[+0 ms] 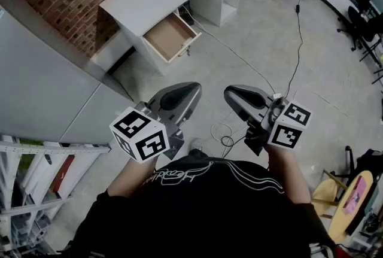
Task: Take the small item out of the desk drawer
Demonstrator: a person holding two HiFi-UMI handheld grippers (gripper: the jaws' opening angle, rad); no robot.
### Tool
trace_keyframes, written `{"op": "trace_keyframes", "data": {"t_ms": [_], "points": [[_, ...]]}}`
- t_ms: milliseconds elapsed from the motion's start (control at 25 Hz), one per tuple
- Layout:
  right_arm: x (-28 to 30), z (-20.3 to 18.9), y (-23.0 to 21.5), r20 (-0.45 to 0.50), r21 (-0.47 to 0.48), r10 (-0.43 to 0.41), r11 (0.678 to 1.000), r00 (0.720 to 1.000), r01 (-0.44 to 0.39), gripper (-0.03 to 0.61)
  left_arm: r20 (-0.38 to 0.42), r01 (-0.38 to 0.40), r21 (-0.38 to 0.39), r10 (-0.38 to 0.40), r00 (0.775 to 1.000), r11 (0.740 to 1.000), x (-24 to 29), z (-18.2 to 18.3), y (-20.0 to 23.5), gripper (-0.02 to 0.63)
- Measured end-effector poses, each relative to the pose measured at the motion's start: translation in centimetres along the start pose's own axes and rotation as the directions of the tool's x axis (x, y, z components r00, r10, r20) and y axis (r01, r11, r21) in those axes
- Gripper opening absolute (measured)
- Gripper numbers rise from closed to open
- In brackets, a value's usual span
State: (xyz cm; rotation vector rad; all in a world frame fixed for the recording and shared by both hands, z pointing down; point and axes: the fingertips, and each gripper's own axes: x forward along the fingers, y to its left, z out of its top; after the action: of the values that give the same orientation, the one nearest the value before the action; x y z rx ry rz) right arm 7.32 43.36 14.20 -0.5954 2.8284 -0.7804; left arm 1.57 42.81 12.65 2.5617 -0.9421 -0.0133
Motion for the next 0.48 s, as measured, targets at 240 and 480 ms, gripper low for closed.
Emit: {"op": "trace_keyframes", "data": {"t_ms": [240, 480], "points": [[3.1, 0.2, -1.8, -0.011, 0.014, -0.019, 1.0, 1.0, 0.019, 0.055, -0.011, 0.024, 0.003, -0.024, 1.0, 1.0, 0.6, 1.0, 3.2, 0.023], [6.0, 0.7, -4.0, -0.019, 0.034, -0.045, 0.998, 0.999, 0.045, 0.055, -0.024, 0.045, -0.008, -0.045, 0.999, 0.999, 1.7, 1.9, 7.2, 0.023]]}}
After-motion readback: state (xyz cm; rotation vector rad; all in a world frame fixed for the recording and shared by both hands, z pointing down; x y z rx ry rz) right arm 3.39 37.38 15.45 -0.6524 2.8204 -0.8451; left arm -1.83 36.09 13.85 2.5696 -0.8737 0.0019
